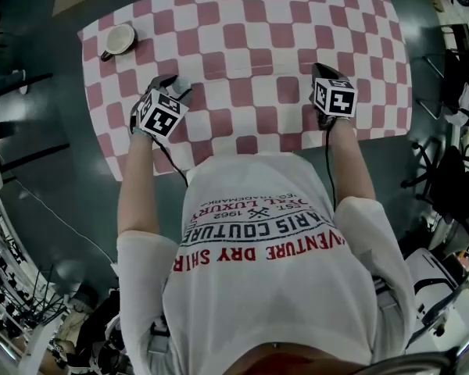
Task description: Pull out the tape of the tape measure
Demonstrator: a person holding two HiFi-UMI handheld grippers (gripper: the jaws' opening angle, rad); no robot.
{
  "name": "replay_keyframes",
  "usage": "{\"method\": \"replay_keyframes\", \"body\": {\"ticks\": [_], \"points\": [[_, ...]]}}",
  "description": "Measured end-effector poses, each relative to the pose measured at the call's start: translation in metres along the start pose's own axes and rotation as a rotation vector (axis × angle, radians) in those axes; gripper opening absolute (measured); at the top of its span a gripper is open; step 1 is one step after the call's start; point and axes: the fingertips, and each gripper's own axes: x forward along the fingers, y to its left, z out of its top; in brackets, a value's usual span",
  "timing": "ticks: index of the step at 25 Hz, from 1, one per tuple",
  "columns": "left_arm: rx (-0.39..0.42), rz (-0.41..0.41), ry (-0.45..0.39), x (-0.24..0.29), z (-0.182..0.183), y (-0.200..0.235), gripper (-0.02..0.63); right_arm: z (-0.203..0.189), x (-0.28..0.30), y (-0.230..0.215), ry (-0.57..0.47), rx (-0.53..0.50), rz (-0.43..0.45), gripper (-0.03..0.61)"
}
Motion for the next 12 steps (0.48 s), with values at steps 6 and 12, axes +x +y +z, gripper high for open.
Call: {"method": "replay_keyframes", "body": {"ticks": [6, 12], "points": [[0.031, -0.017, 0.046, 0.013, -0.007, -0.005, 0.232, -0.008, 0.014, 0.001, 0.029, 0.002, -0.006, 0.034], [0.043, -0.03, 0.084, 0.02, -0.014, -0.005, 0.233, -0.019, 0.022, 0.001, 0.067, 0.007, -0.007, 0.034]]}}
